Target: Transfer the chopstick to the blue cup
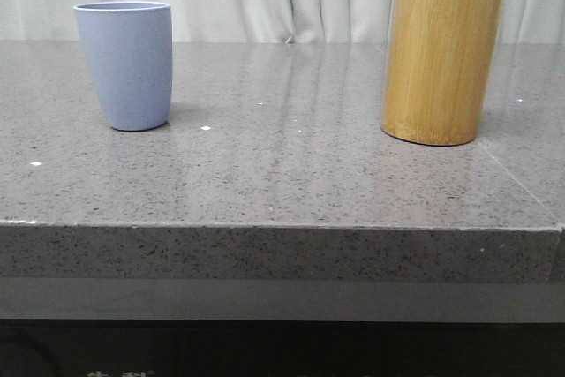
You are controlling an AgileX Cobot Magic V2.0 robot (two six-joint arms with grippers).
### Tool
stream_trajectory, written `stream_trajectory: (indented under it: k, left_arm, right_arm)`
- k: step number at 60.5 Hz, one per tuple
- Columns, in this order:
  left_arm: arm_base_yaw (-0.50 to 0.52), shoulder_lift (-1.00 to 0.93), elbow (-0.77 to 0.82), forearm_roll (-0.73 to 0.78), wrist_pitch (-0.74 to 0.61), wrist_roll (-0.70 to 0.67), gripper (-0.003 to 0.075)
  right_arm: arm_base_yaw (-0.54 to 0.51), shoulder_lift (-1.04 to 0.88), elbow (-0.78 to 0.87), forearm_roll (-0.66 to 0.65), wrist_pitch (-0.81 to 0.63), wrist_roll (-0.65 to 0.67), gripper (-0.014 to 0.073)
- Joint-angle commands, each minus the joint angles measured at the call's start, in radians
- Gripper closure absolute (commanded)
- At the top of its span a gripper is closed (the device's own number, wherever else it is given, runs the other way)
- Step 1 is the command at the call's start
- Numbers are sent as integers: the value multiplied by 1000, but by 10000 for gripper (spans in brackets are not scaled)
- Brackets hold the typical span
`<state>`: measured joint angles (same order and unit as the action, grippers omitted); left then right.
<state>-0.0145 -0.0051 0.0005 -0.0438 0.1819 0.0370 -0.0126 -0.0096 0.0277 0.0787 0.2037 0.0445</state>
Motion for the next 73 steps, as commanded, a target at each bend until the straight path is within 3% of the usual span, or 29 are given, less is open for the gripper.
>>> stream_trajectory:
  k: [1,18,26,33,43,54,62,73]
  left_arm:
    - [1,-23,9,-9,-87,-5,739]
    - [1,-23,9,-9,-130,-5,739]
    - [1,-23,7,-18,-225,-7,739]
    - [1,-23,-35,-72,-293,-7,739]
    - [1,13,-201,-83,-150,-7,739]
    - [1,217,-430,-79,11,-7,739]
    - [1,394,-552,-77,36,-5,739]
    - [1,501,-599,-77,-1,-5,739]
  right_arm:
    - [-6,-21,-4,-1,-90,-5,711]
    - [-6,-21,-5,-1,-128,-5,711]
    - [-6,-21,-21,-1,-232,-5,711]
    - [-6,-21,-80,-1,-224,-5,711]
    - [-6,-2,-239,-12,-69,-5,711]
    - [-6,142,-407,-28,57,-5,711]
    - [-6,286,-528,-28,146,-5,711]
    - [-6,397,-609,-28,143,-5,711]
